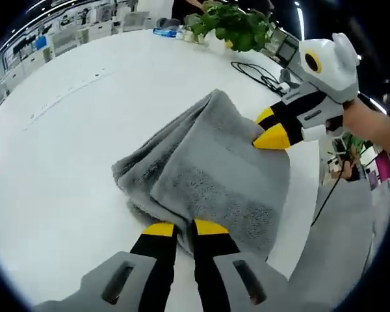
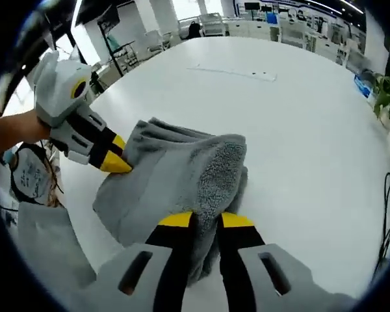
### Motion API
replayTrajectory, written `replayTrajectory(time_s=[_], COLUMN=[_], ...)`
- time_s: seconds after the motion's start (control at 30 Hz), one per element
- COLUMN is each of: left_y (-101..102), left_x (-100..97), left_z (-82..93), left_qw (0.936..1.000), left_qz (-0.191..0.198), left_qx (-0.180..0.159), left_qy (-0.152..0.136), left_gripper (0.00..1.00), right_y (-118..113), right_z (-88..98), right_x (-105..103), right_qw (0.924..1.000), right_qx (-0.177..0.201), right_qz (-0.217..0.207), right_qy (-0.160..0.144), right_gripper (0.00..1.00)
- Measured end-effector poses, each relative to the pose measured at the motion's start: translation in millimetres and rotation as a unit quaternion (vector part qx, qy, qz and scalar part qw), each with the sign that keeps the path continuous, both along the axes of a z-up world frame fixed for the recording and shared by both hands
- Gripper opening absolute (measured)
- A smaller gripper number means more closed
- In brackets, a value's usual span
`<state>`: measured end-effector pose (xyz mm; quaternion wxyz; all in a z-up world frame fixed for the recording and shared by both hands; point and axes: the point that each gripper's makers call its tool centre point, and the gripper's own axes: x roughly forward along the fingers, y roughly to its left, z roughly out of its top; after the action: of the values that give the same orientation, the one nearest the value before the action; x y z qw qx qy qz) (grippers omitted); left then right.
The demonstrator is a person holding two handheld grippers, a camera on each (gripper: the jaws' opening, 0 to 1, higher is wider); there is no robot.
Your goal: Fold the towel on the table until its edges align and the towel forms a compact rectangular stack.
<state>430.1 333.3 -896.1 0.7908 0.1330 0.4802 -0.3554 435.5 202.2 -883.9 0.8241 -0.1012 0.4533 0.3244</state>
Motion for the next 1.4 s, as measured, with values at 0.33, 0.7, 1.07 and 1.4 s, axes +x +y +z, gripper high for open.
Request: replayTrajectory(time_s=[0.33,0.7,1.07,1.4], left_y=[3,12,12,7], left_x=[17.3,16.6,10.8,7.3], left_z=[4.6,8.4,-5.3,-14.8], left_qw=[0.9989,0.9978,0.9904,0.9878], left_qz=[0.005,0.051,0.127,0.137], left_qx=[0.013,-0.011,-0.049,-0.062], left_qy=[-0.044,-0.041,0.021,0.041], left_gripper=[0.15,0.31,0.32,0.3], right_y=[-15,-12,-8,-3], right_z=[-14.0,-18.8,-24.7,-24.6], right_x=[6,6,2,-1], right_qw=[0.9956,0.9946,0.9906,0.9908], right_qx=[0.048,0.057,0.081,0.08], right_qz=[-0.075,-0.081,-0.1,-0.097], right_qy=[0.03,0.031,0.046,0.049], right_gripper=[0.29,0.31,0.26,0.24])
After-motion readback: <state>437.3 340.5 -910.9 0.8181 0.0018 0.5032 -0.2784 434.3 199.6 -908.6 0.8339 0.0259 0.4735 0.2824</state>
